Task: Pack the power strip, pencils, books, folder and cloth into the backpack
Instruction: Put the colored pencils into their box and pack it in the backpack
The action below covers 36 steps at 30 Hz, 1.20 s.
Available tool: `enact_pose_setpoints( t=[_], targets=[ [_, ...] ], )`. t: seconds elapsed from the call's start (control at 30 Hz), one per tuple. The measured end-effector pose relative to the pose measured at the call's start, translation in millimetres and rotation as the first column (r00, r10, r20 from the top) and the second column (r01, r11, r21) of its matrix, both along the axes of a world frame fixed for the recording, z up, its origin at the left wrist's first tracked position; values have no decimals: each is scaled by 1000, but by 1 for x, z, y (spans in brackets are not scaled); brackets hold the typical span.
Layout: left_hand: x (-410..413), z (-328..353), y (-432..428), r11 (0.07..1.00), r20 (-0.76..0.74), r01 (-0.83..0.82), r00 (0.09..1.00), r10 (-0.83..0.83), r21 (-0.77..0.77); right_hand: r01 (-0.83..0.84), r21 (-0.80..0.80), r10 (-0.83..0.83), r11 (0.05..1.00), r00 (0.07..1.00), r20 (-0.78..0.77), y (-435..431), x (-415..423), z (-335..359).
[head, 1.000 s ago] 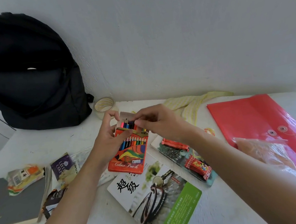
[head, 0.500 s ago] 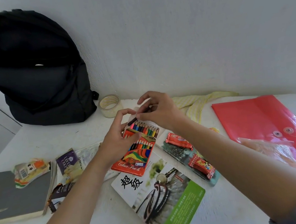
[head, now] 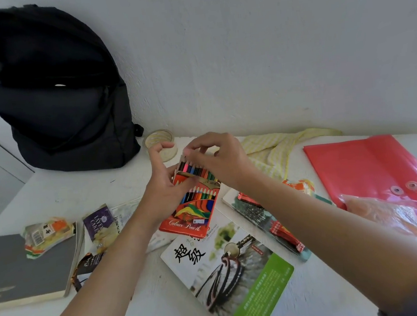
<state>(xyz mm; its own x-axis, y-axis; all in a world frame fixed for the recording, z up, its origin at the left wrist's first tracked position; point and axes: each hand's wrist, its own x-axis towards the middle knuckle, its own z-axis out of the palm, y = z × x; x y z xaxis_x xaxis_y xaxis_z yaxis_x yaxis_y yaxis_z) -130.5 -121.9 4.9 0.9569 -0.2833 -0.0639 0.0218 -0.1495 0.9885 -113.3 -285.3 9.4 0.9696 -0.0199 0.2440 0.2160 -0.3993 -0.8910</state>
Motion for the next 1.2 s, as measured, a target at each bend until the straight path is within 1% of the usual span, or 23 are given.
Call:
enact_pose_setpoints(
  t=[0.07,0.1,0.17,0.2,0.23,0.3,0.33,0.37,0.43,0.5,0.6,0.63,0.7,0.77,0.8,0.9,1.03,1.13,1.2],
  targets=[
    [0,1,1,1000,-2,-6,1000,6,-19,14,19,-14,1000,1000,27,-3,1,2],
    [0,2,1,1000,-2,-6,1000,6,-25,7,-9,-6,1000,999,49,-4,1,2],
    [-1,4,1,1000,-9,-2,1000,2,-29,-5,-114,17,993,994,104,-4,1,0],
    [-1,4,1,999,-17,-1,1000,1,-32,4,-147,12,989,994,107,-4,2,-1],
    [-1,5,2,999,-25,0,1000,-1,-40,15,-152,-4,988,997,75,-4,2,-1],
    [-2,4,4,998,-51,-5,999,1,-70,4,-107,-12,994,997,-76,-9,3,1],
    [-3,3,7,996,-65,-15,998,9,-87,-23,-91,10,996,989,-146,-11,4,0],
    [-4,2,9,995,-80,-27,997,19,-97,-54,-90,37,995,983,-181,-13,4,-2],
    [-6,0,14,993,-103,-52,994,41,-104,-111,-63,99,992,981,-166,-12,3,-6],
    [-9,-2,17,990,-130,-77,990,61,-117,-152,0,150,988,978,-143,-9,1,-10],
    [-8,-4,23,981,-173,-149,977,127,-122,-206,57,211,977,972,-100,1,-2,-9],
    [-7,-5,25,979,-181,-172,972,151,-109,-209,36,211,977,974,-78,4,-3,-9],
    [-5,-8,31,975,-185,-208,964,190,-78,-205,-62,203,977,978,-37,11,-4,-9],
    [-3,-11,40,972,-173,-226,961,213,-58,-215,-141,211,966,976,-47,20,-2,-8],
    [-2,-12,43,972,-164,-227,963,215,-58,-225,-146,216,963,974,-73,23,-2,-8],
    [2,-13,55,972,-148,-217,968,202,-92,-217,-30,211,976,968,-138,33,3,-11],
    [10,-11,74,977,-172,-148,978,121,-154,-82,42,87,996,985,-146,54,14,-16],
    [18,-8,94,985,-187,-117,978,92,-127,-23,142,47,990,985,-165,72,20,-12],
    [27,-7,111,985,-255,-124,963,90,-122,5,185,25,983,987,-160,87,25,-8]
  ],
)
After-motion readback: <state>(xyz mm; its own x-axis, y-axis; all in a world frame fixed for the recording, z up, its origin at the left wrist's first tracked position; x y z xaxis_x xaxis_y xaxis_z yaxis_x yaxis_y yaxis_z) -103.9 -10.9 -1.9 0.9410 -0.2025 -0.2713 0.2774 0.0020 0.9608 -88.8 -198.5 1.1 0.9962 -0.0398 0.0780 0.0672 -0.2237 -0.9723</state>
